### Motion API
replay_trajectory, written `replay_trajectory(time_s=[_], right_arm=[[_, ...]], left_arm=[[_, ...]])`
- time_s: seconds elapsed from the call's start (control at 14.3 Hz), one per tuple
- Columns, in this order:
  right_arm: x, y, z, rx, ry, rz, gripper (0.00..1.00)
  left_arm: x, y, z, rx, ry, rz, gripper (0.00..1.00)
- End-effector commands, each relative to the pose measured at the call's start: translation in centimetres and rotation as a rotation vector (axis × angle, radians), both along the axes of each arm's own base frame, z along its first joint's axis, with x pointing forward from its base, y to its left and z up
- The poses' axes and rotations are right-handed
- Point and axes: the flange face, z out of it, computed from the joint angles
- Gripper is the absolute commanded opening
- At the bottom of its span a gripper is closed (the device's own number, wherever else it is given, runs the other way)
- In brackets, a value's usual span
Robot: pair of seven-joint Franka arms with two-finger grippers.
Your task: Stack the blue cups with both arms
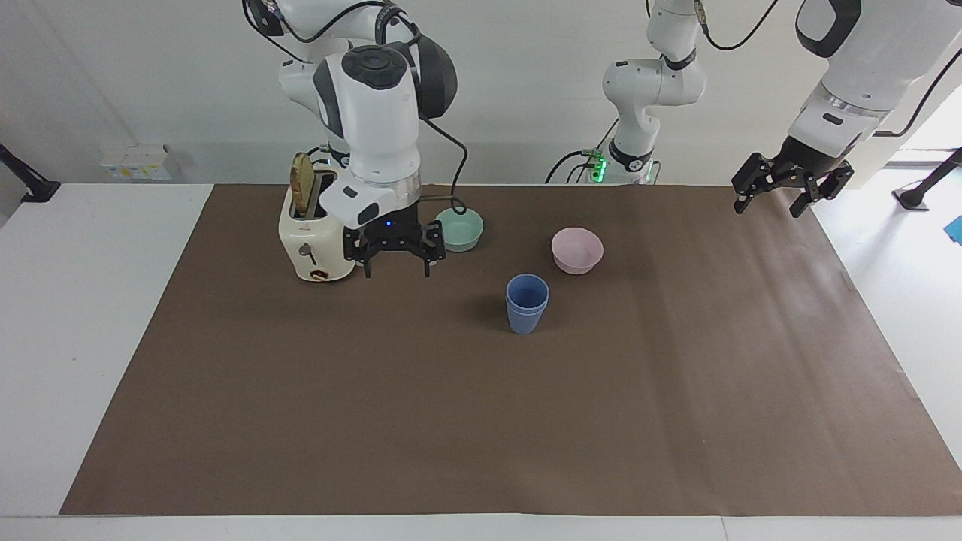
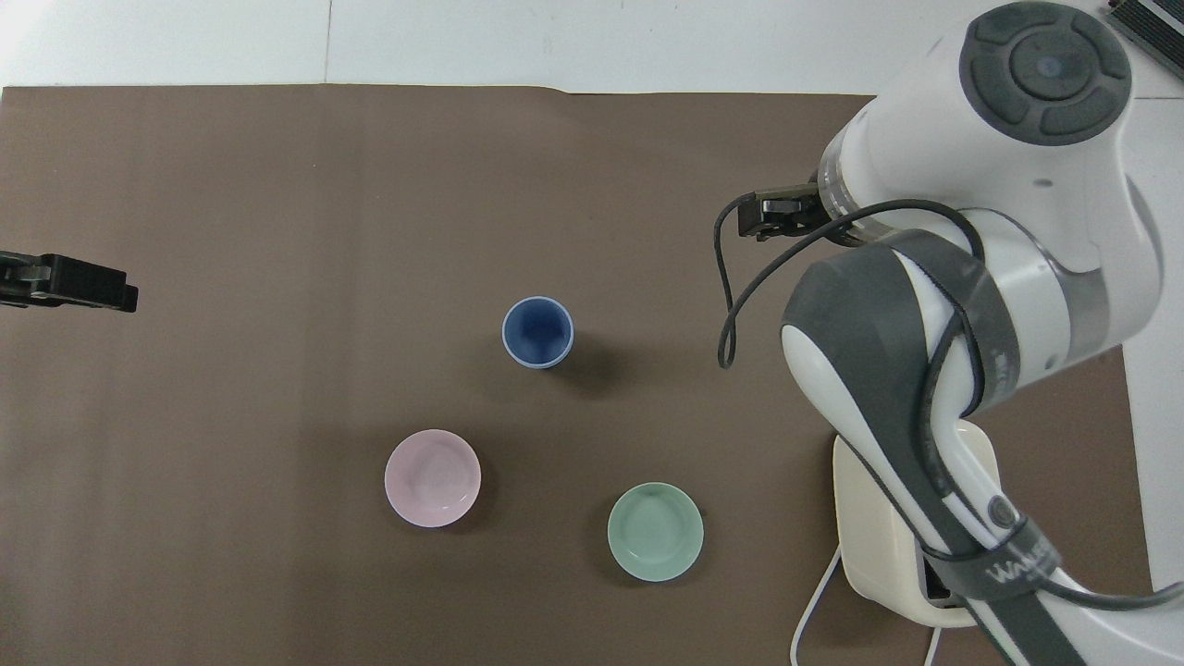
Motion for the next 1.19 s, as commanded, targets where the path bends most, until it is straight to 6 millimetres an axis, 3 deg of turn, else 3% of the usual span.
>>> replay_trajectory(time_s=[0.0, 0.14, 0.21, 0.42, 0.63, 0.77, 0.91, 1.12], right_arm=[[0.2, -4.1, 2.5, 0.003, 0.006, 0.004, 1.0], [0.5, -6.1, 3.9, -0.006, -0.003, 0.039, 1.0], [0.6, -8.3, 4.7, -0.026, -0.009, 0.043, 1.0], [-0.7, -12.4, 6.6, 0.002, 0.026, 0.034, 1.0], [-1.3, -16.3, 6.9, 0.084, 0.048, -0.023, 1.0], [-2.2, -17.6, 7.1, 0.092, 0.055, -0.044, 1.0], [-3.4, -16.6, 6.2, 0.081, 0.08, -0.025, 1.0], [-3.3, -16.7, 6.3, 0.039, 0.068, -0.019, 1.0]], left_arm=[[-0.1, 0.4, 0.6, 0.017, 0.005, -0.001, 1.0], [-0.1, 0.4, 0.6, 0.017, 0.005, -0.001, 1.0], [-0.1, 0.4, 0.6, 0.017, 0.005, -0.001, 1.0], [-0.1, 0.4, 0.6, 0.017, 0.005, -0.001, 1.0], [-0.2, 0.4, 0.7, 0.017, 0.007, -0.001, 1.0], [-0.3, 0.4, 0.6, 0.017, 0.01, -0.001, 1.0], [-0.2, 0.4, 0.6, 0.017, 0.008, 0.001, 1.0], [-0.2, 0.5, 0.6, 0.017, 0.01, 0.001, 1.0]])
